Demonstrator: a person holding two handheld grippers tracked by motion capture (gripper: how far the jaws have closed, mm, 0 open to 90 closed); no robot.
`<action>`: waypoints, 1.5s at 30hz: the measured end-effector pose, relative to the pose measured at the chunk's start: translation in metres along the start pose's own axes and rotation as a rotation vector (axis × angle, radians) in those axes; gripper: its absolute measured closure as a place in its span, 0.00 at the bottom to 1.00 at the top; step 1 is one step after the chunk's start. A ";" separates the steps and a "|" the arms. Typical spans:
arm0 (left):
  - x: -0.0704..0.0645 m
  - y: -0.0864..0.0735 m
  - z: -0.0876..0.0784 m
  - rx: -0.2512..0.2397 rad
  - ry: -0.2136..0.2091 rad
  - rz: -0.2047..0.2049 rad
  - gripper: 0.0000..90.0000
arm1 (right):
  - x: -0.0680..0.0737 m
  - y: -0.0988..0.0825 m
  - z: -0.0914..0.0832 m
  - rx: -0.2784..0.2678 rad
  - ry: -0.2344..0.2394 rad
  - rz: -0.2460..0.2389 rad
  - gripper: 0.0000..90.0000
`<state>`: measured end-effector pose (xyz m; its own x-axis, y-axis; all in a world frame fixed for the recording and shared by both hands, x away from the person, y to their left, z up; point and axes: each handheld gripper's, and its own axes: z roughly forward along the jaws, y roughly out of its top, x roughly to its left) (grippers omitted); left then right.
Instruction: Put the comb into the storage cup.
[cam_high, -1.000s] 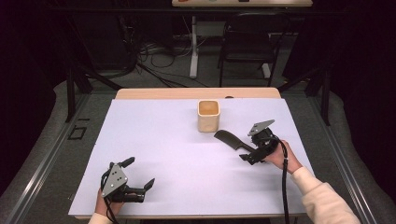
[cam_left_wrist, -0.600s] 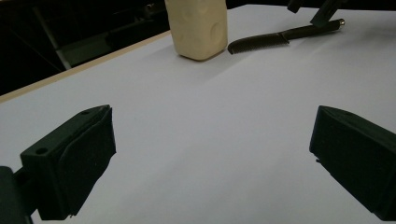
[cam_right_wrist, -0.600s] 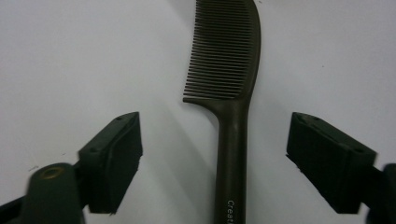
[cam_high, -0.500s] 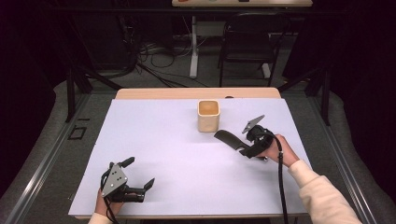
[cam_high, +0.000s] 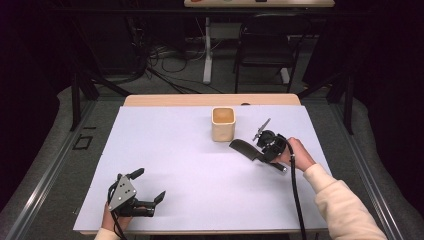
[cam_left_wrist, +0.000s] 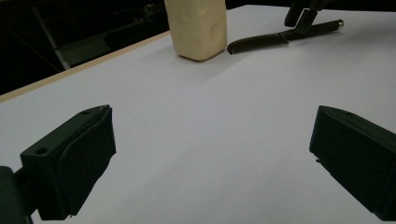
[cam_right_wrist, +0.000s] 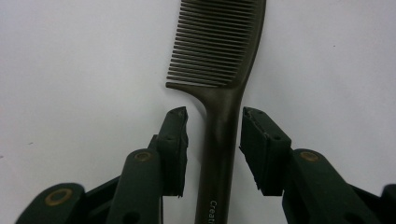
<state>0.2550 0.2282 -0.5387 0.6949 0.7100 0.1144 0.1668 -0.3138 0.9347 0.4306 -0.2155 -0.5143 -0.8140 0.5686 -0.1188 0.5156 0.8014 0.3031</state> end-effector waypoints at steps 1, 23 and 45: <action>0.000 0.000 0.000 -0.001 0.000 0.000 0.00 | 0.000 0.002 0.001 0.013 -0.008 -0.004 0.70; 0.001 -0.001 0.000 0.017 0.002 -0.007 0.00 | -0.007 0.012 0.016 0.142 0.015 0.021 0.80; 0.001 -0.001 0.000 0.017 0.006 -0.003 0.00 | -0.005 -0.004 -0.009 0.038 0.031 0.080 0.80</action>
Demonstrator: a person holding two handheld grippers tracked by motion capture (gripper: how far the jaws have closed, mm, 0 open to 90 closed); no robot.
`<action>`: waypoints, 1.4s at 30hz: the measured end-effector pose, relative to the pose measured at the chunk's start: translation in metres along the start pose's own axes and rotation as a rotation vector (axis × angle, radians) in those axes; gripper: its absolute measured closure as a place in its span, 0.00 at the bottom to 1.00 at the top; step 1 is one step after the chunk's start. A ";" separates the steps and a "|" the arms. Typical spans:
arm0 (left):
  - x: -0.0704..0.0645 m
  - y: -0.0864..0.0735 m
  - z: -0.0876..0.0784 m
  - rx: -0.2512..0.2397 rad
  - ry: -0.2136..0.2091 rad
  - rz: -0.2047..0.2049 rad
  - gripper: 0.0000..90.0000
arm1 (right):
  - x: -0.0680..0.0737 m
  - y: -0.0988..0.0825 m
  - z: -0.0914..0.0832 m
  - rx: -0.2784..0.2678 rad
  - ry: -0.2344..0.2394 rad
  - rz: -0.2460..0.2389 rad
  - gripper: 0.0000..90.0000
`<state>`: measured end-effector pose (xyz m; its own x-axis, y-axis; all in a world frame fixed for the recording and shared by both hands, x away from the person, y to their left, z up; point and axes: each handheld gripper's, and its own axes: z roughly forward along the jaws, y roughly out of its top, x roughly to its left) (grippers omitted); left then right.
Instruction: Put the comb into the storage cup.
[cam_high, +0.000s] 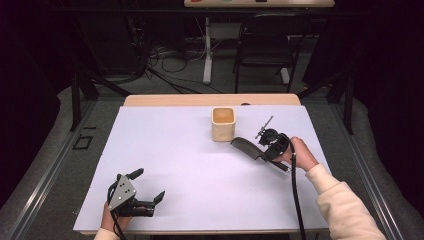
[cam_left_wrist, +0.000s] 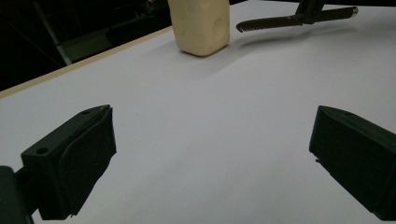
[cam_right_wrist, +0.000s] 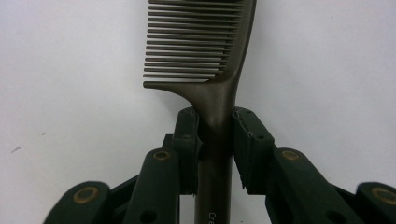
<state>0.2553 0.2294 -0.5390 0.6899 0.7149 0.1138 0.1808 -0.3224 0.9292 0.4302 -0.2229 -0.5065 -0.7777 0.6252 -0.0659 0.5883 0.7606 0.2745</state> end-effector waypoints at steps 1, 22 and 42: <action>0.000 0.000 0.000 0.000 0.000 0.000 0.00 | 0.000 -0.001 0.000 -0.007 0.001 0.006 0.80; 0.000 0.000 0.000 -0.002 0.004 0.003 0.00 | 0.005 -0.016 -0.013 -0.145 0.029 0.062 0.80; 0.000 0.000 0.000 -0.001 0.004 -0.003 0.00 | 0.012 -0.028 -0.013 -0.244 0.024 0.082 0.80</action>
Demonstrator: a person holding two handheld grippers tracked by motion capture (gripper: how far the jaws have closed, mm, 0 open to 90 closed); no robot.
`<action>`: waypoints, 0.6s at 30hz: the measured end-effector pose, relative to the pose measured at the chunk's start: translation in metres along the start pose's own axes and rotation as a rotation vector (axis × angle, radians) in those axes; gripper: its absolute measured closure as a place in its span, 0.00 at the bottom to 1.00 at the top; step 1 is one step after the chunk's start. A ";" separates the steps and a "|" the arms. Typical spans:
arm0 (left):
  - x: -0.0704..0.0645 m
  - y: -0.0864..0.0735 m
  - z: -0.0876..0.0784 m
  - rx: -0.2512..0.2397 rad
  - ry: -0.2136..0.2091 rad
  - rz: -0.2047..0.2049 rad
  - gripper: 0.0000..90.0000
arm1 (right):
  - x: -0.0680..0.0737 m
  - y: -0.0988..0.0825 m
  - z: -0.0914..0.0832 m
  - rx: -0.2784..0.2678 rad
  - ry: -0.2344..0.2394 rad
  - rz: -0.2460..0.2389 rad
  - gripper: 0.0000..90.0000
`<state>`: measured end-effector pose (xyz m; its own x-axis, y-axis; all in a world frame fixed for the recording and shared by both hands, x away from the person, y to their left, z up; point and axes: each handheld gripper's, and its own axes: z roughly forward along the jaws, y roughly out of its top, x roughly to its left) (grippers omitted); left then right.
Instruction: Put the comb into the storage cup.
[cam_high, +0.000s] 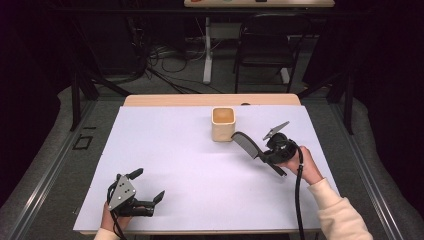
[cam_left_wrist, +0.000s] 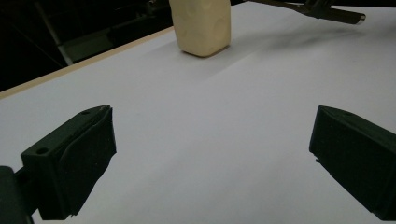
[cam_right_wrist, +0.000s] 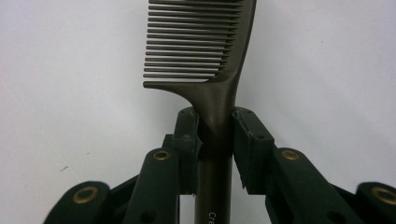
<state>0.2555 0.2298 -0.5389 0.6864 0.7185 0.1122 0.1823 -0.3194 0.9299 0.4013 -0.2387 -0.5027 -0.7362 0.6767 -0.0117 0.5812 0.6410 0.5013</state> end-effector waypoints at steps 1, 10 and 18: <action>0.000 0.000 0.000 -0.001 0.000 0.001 0.00 | 0.000 0.000 0.000 -0.008 -0.003 0.002 0.80; 0.000 0.000 0.000 -0.002 0.001 0.001 0.00 | 0.003 -0.001 -0.003 -0.051 -0.006 0.000 0.80; 0.001 0.000 -0.001 0.000 0.004 0.003 0.00 | 0.005 -0.003 -0.002 -0.068 -0.009 -0.006 0.80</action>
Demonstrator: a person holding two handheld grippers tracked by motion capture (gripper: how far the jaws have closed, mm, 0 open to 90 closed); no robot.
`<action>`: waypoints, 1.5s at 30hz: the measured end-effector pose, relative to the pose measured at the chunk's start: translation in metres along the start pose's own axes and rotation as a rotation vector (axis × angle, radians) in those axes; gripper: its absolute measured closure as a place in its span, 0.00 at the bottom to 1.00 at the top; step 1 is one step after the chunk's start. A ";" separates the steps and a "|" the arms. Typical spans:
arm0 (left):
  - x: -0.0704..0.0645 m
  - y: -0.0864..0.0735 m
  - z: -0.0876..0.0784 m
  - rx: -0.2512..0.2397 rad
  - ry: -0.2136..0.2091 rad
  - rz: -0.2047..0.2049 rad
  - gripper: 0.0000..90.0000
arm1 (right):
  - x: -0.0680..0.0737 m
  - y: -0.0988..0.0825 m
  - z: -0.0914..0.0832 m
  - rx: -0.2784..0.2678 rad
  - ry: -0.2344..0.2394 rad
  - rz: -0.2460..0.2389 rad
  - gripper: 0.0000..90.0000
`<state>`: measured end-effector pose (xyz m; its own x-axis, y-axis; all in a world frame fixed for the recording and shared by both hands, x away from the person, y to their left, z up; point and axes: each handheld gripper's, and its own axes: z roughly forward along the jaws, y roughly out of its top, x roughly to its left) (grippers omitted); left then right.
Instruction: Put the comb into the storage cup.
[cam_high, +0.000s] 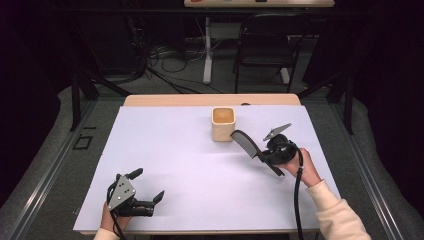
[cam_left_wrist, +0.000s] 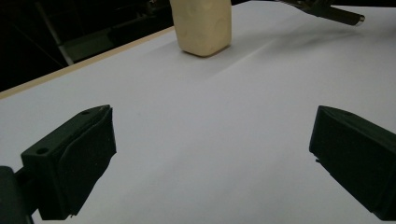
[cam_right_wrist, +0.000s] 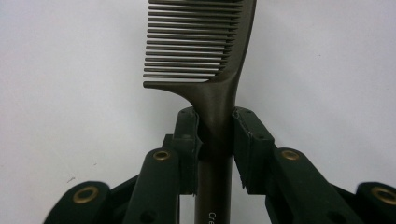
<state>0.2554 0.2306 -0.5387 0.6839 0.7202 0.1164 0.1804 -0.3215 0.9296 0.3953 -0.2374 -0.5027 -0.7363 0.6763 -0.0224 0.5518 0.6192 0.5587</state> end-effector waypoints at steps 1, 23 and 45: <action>0.000 0.000 0.000 0.000 -0.001 0.000 0.00 | 0.000 0.000 0.000 -0.001 -0.002 0.001 0.80; 0.000 0.000 -0.001 0.002 0.008 0.002 0.00 | 0.001 0.000 -0.005 -0.073 -0.019 0.024 0.80; 0.000 0.000 -0.001 0.001 0.009 0.002 0.01 | 0.000 0.000 -0.010 -0.142 -0.043 0.050 0.80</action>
<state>0.2552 0.2313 -0.5383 0.6775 0.7254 0.1214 0.1797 -0.3234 0.9291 0.3916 -0.2416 -0.4945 -0.6903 0.7231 -0.0256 0.5240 0.5240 0.6715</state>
